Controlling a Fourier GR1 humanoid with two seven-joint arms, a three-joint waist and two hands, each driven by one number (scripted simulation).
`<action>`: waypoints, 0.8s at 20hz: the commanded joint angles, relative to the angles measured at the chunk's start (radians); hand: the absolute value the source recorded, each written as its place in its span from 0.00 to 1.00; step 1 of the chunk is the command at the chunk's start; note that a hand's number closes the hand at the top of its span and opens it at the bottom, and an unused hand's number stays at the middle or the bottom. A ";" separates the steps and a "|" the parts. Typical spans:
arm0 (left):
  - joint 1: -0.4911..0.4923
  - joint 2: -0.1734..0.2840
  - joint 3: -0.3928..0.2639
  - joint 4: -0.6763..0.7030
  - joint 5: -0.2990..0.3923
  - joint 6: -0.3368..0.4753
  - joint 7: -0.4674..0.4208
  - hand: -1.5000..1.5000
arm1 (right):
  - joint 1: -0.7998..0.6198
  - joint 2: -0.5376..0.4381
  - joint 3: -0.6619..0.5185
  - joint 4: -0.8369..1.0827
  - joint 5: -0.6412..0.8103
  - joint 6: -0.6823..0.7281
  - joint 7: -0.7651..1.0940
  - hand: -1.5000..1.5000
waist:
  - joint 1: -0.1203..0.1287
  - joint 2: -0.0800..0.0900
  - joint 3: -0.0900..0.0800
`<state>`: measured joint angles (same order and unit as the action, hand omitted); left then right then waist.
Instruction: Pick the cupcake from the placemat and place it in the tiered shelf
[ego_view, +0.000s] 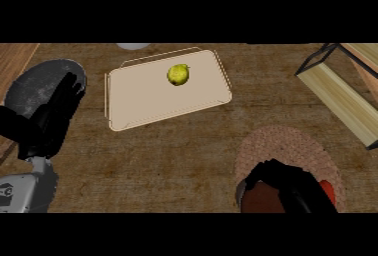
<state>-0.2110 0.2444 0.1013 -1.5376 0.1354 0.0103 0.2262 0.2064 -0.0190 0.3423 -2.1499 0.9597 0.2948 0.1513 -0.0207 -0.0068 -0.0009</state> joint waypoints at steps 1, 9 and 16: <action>-0.023 -0.015 -0.002 0.050 -0.006 0.000 -0.026 0.50 | 0.005 0.018 -0.009 -0.223 -0.075 -0.018 0.120 1.00 | -0.002 0.004 0.000; -0.066 -0.019 -0.003 0.020 -0.012 0.021 0.028 0.50 | -0.308 0.019 -0.333 -0.324 -0.231 0.194 0.393 1.00 | 0.012 0.007 0.000; 0.006 -0.041 -0.016 0.018 -0.022 0.006 -0.032 0.50 | -0.588 -0.085 -0.668 -0.242 -0.350 0.365 0.487 1.00 | 0.009 0.004 0.001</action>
<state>-0.2307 0.2233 0.0913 -1.5308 0.1212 0.0140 0.2297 -0.2947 -0.0590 -0.1328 -2.3198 0.8199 0.5624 0.5854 -0.0084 -0.0027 -0.0008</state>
